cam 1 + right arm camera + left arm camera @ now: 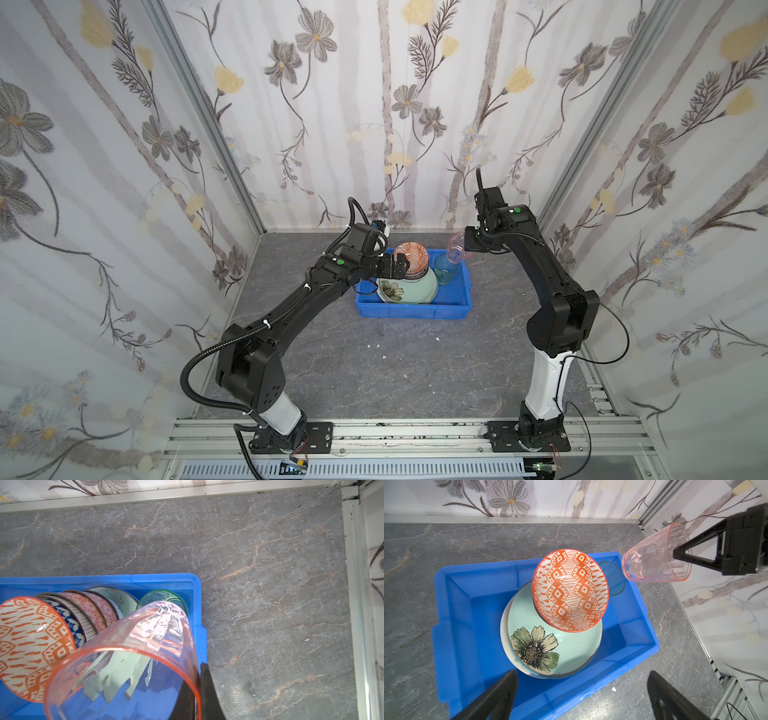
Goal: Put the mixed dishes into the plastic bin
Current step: 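Lift the pink cup with the right gripper and carry it over the bin, then lower the pink cup into the green cup and open the right gripper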
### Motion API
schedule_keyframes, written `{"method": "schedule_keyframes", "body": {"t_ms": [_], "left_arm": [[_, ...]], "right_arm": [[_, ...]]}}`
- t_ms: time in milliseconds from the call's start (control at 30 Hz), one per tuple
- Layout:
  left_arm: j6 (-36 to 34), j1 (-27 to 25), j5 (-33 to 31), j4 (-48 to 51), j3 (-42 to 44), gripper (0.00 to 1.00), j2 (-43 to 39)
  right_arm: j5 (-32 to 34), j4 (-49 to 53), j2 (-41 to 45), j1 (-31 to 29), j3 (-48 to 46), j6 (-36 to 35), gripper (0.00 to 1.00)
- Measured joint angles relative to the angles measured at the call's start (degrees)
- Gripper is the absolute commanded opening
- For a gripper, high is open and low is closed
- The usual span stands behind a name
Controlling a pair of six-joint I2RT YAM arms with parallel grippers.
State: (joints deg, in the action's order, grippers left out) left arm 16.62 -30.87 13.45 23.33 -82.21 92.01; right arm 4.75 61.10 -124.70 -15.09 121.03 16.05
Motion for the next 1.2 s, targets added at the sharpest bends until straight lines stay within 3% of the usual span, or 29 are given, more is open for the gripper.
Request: {"method": "schedule_keyframes", "body": {"t_ms": [400, 900, 1200], "left_arm": [[-0.1, 0.2, -1.5, 0.0, 0.4, 1.00, -1.7], [-0.1, 0.4, -2.8, 0.0, 0.9, 1.00, -2.3], [-0.1, 0.6, -2.8, 0.0, 1.0, 1.00, -2.3]], "right_arm": [[-1.3, -0.1, -5.9, -1.5, 1.7, 0.4, 0.00], [2.1, -1.1, -10.3, -1.9, 1.9, 0.9, 0.00], [2.7, -2.2, -11.5, -1.9, 1.9, 1.0, 0.10]]}}
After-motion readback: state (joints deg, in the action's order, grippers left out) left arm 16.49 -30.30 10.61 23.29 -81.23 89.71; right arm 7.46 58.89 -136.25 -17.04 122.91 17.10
